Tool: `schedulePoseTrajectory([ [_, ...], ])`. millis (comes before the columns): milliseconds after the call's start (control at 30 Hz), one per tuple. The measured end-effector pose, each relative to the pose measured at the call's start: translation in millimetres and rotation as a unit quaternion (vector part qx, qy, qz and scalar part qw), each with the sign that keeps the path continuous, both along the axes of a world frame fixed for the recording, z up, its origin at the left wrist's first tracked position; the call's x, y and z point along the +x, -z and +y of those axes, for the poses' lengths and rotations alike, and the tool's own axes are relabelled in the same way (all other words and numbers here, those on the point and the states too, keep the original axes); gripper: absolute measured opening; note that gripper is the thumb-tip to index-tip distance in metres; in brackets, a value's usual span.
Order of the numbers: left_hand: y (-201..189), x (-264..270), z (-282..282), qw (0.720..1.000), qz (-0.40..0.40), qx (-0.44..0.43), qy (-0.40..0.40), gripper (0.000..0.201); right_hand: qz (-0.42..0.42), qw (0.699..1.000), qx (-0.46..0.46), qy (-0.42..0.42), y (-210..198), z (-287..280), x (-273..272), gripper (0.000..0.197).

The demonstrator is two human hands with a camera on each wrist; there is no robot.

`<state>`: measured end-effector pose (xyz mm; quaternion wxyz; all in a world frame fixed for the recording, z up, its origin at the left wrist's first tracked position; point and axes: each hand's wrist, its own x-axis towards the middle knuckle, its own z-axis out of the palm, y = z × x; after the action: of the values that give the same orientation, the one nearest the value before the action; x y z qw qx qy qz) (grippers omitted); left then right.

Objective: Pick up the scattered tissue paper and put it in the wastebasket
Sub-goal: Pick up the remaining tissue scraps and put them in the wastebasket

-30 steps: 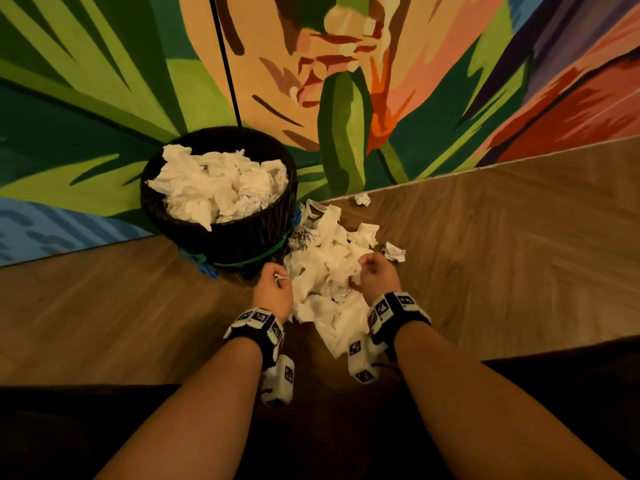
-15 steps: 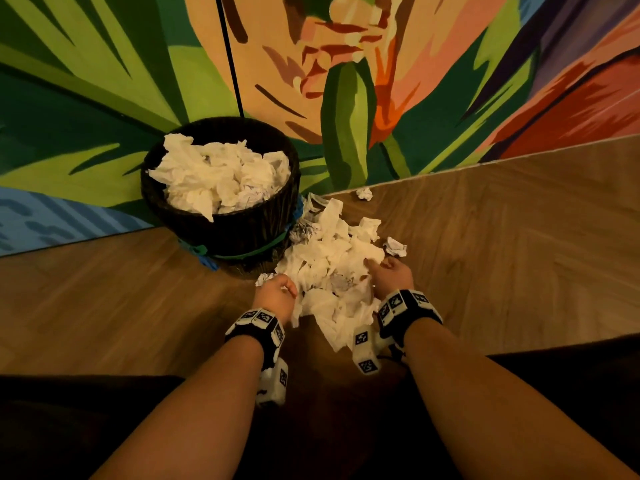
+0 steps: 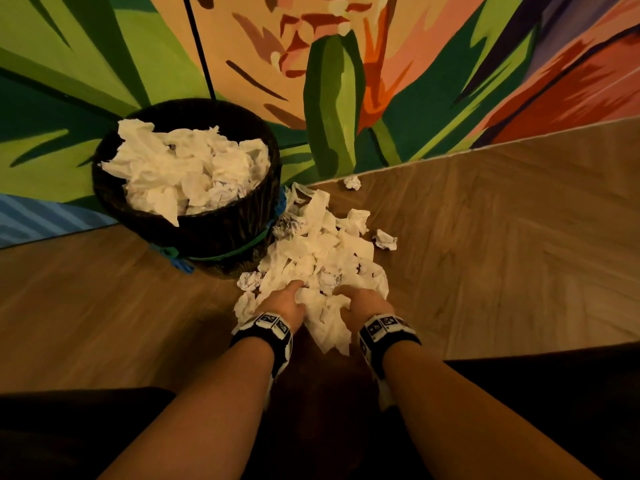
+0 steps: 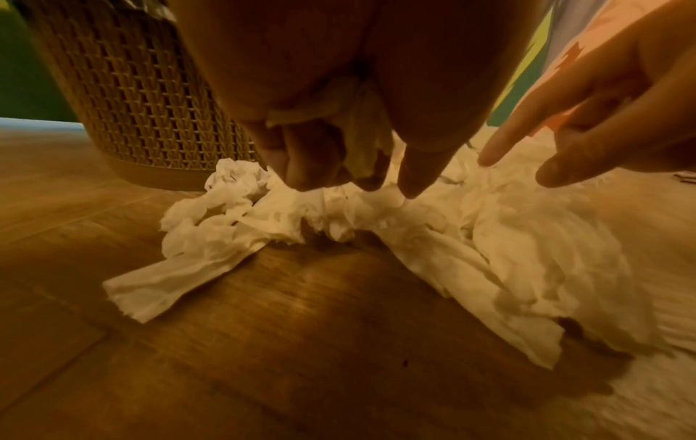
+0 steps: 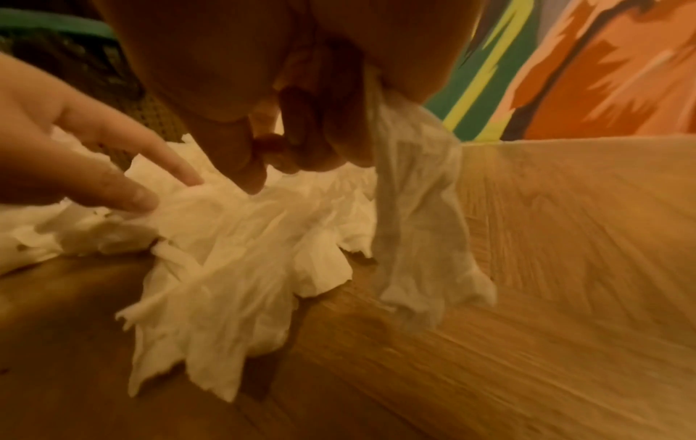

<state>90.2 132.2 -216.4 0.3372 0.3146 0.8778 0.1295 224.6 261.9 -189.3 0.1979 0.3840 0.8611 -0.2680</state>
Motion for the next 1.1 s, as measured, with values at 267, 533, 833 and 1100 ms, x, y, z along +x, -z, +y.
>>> schedulePoseTrajectory([
  [267, 9, -4, 0, 1.000, 0.015, 0.008, -0.008, 0.021, -0.027, 0.998, 0.034, -0.049, 22, -1, -8, 0.023],
  [533, -11, -11, -5, 0.969, -0.073, 0.156, -0.174, 0.028, 0.149, 0.955, -0.066, 0.246, 5, 18, -14, 0.041],
  [833, -56, -12, -8, 0.937, -0.056, 0.277, -0.205, 0.032, 0.322, 0.875, -0.076, 0.353, -39, 27, -17, 0.021],
  [1100, -101, -4, -8, 0.954, -0.055, 0.291, -0.052, 0.027, 0.320, 0.893, -0.046, 0.313, -85, 23, -22, 0.005],
])
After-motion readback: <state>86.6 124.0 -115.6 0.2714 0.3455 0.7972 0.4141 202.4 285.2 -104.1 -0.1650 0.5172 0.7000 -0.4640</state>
